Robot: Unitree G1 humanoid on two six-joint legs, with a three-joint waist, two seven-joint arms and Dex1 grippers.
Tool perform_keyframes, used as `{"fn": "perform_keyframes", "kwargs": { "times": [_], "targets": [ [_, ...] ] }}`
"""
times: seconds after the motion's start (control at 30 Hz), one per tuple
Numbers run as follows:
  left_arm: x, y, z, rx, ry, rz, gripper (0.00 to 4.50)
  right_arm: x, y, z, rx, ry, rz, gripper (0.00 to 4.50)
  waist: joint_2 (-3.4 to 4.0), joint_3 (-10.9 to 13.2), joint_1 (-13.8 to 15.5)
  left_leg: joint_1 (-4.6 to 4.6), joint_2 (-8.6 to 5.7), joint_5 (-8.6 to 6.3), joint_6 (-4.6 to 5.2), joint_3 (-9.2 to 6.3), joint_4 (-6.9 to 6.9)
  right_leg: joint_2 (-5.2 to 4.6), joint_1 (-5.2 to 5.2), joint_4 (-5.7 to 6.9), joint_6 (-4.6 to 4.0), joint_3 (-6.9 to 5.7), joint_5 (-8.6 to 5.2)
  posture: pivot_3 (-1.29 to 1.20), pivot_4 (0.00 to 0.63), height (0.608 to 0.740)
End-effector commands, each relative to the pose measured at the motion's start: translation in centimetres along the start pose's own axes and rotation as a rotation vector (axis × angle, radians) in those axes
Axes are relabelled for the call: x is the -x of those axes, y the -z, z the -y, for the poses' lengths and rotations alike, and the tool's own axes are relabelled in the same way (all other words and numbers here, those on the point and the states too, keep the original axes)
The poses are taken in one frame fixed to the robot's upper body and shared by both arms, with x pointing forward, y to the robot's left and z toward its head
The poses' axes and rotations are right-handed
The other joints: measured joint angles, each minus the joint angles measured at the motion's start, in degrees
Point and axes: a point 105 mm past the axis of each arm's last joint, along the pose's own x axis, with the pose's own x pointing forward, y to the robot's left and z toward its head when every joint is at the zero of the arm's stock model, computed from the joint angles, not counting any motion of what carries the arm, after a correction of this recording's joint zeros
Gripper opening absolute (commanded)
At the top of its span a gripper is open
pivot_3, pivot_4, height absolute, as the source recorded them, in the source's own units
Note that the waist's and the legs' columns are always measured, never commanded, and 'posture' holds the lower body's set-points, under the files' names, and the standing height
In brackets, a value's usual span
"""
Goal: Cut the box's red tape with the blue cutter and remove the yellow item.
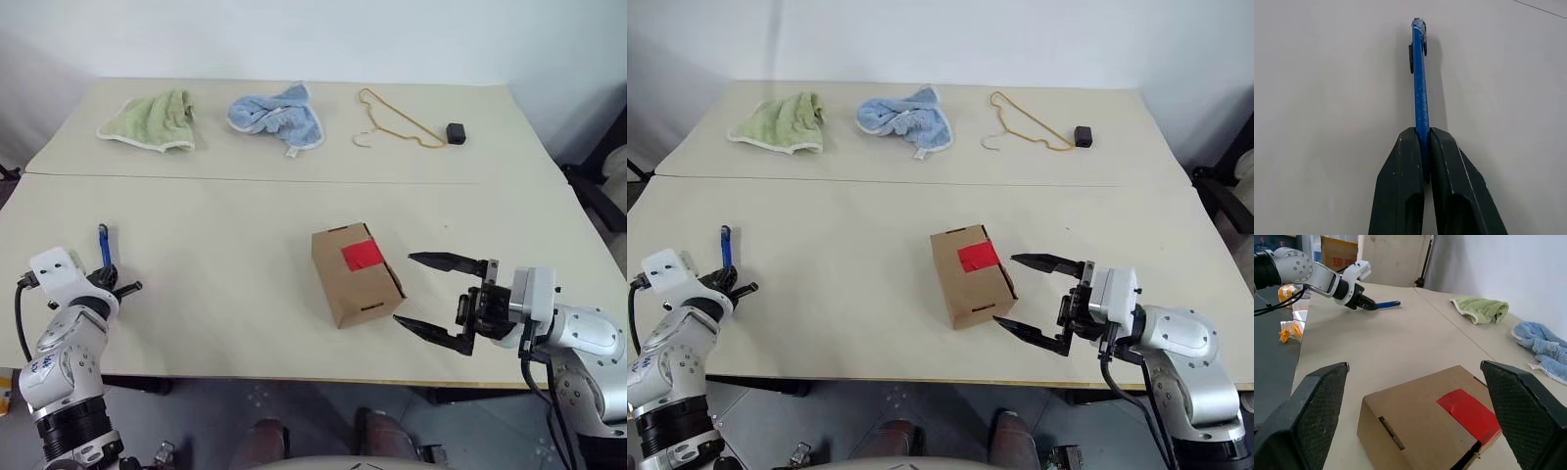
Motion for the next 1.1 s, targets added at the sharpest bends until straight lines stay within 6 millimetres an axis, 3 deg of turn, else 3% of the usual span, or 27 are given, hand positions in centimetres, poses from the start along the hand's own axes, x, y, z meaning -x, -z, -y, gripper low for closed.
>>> {"fn": "perform_keyframes", "kwargs": {
  "times": [0.03,0.27,0.43,0.57,0.83,1.0,1.1],
  "targets": [
    [0.7,-1.9,0.8,-0.162,0.059,0.061,0.04,0.1,-0.4,0.0,0.022,0.014,0.023,4.5,-0.01,0.0,-0.2,-0.01,0.01,0.0,0.0,0.0,0.0,0.01,-0.01,-0.01,0.0,0.0,0.0,0.0,0.15,0.74],
    [2.1,-0.5,2.3,-0.657,0.259,-0.093,0.04,0.0,-0.3,0.0,0.01,0.016,0.024,4.5,0.03,0.0,-0.5,-0.02,0.06,-0.02,-0.02,0.02,-0.04,0.06,-0.06,-0.04,-0.03,0.01,-0.02,0.0,0.15,0.74],
    [2.9,1.6,3.1,-0.868,0.378,-0.197,0.04,-0.2,-0.3,-0.2,0.004,0.014,0.029,4.5,0.15,0.0,-0.1,-0.01,0.06,-0.04,0.01,0.01,-0.05,0.05,-0.04,-0.06,-0.06,0.02,-0.03,0.0,0.15,0.74],
    [3.1,2.5,4.2,-0.832,0.442,-0.201,1.16,-0.4,-0.3,-0.2,0.003,0.016,0.034,4.5,0.33,0.0,0.0,-0.01,0.04,-0.05,0.04,0.01,-0.05,0.02,-0.03,-0.05,-0.06,0.02,-0.03,0.0,0.15,0.74],
    [3.5,1.5,4.2,-0.711,0.479,-0.087,3.46,-0.4,-0.4,-0.2,0.005,0.02,0.037,4.5,0.54,-0.1,0.0,0.01,0.03,-0.05,0.06,0.02,-0.04,0.01,0.0,-0.02,-0.05,0.02,-0.03,0.0,0.15,0.74],
    [5.0,-1.1,2.9,-0.465,0.574,0.078,3.46,-0.8,-0.9,-0.1,0.012,0.006,0.059,4.5,0.47,-0.1,-0.2,-0.03,0.06,-0.05,0.06,0.02,-0.04,0.03,-0.03,-0.06,-0.05,0.0,-0.03,0.0,0.15,0.74],
    [6.2,-1.8,1.1,-0.369,0.635,0.102,3.46,-1.1,-1.8,-0.3,0.02,-0.024,0.083,4.5,0.43,-0.1,-0.5,-0.03,0.12,-0.06,0.03,0.03,-0.04,0.08,-0.05,-0.07,-0.06,-0.02,-0.03,0.0,0.15,0.74]
  ]
}}
